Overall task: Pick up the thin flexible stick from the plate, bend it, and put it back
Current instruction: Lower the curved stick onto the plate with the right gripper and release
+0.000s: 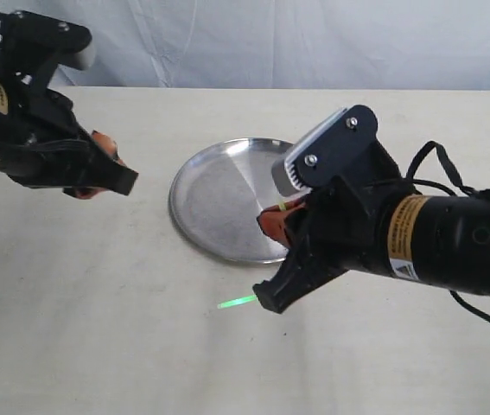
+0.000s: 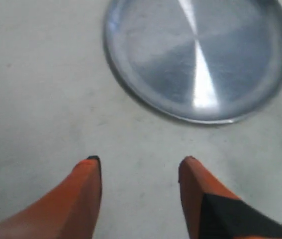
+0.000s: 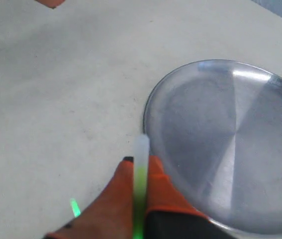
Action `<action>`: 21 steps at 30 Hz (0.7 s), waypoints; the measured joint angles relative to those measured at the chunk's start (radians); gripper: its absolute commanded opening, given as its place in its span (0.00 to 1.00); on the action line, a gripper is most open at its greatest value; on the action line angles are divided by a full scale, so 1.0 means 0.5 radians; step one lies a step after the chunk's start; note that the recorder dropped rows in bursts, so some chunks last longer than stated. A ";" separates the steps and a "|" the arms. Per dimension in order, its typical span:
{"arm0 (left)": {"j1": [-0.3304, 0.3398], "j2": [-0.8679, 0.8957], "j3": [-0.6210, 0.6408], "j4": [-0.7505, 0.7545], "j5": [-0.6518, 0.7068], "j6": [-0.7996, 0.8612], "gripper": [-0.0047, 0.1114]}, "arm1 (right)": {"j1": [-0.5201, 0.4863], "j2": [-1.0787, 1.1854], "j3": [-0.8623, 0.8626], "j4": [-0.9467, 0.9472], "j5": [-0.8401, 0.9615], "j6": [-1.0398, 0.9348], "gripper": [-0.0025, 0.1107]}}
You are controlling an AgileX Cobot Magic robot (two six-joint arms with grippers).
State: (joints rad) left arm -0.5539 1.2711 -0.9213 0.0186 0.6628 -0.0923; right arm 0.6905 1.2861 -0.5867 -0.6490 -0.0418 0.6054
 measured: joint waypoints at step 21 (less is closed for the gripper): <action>0.078 -0.237 0.249 0.341 0.004 -0.345 0.04 | -0.601 1.127 -0.958 0.363 0.003 0.000 0.01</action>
State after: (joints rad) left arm -0.5150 1.1527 -0.7966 0.1891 0.6649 -0.2647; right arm 0.3900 1.8496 -1.0655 -0.4673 -0.0404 0.6054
